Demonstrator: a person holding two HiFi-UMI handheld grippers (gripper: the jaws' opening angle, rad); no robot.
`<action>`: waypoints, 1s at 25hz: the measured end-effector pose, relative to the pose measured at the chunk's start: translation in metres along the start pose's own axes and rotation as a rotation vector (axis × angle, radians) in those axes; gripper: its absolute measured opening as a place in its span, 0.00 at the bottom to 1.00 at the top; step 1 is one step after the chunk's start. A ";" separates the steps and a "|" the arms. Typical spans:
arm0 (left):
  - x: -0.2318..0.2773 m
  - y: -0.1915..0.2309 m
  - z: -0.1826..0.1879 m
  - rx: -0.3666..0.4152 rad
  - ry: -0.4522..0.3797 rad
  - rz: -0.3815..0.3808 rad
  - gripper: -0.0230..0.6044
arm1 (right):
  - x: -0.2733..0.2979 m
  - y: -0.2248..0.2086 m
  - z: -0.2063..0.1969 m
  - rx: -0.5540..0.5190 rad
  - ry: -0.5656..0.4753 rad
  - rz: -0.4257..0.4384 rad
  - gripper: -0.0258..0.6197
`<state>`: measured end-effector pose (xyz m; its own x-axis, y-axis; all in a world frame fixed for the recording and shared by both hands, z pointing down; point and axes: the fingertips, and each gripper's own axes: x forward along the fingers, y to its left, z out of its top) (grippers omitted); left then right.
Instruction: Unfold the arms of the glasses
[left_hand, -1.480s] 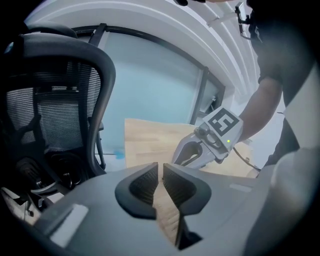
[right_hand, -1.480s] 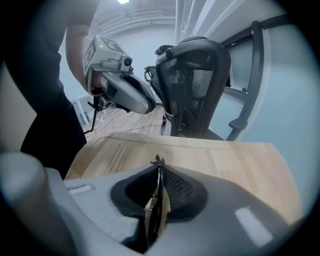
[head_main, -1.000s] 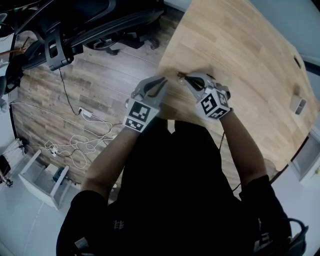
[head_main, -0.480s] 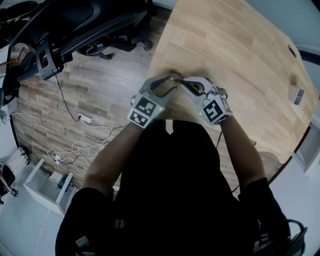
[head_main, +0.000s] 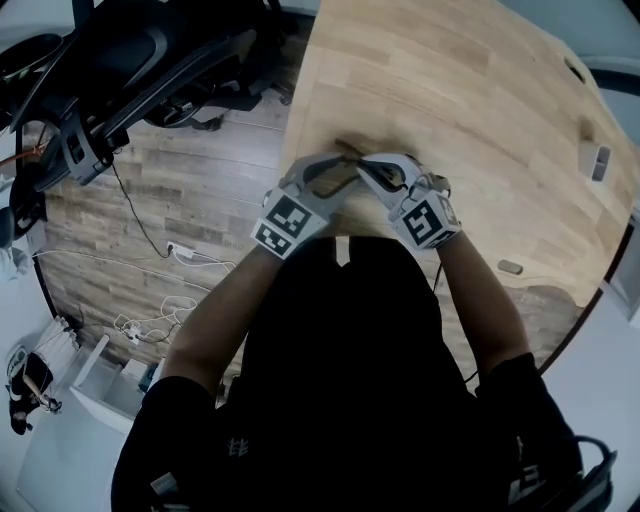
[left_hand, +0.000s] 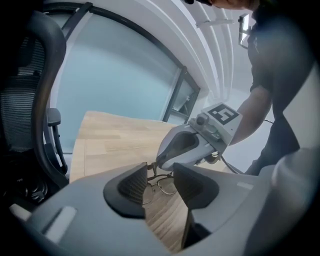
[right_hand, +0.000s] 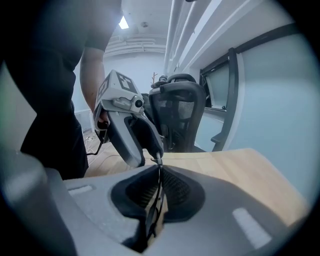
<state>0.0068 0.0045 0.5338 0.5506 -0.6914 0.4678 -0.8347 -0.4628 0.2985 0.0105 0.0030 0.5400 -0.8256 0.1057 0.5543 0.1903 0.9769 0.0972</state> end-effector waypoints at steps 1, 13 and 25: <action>0.000 -0.002 0.001 0.005 0.000 -0.008 0.31 | -0.001 0.002 -0.005 0.005 0.005 -0.005 0.07; 0.005 -0.061 0.019 0.109 0.015 -0.131 0.31 | -0.053 0.013 -0.040 0.082 0.100 -0.093 0.16; 0.022 -0.124 0.031 0.230 0.052 -0.304 0.30 | -0.092 0.026 -0.068 0.204 0.146 -0.228 0.16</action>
<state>0.1232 0.0298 0.4816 0.7668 -0.4770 0.4295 -0.6057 -0.7591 0.2384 0.1278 0.0058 0.5475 -0.7471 -0.1327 0.6513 -0.1128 0.9910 0.0724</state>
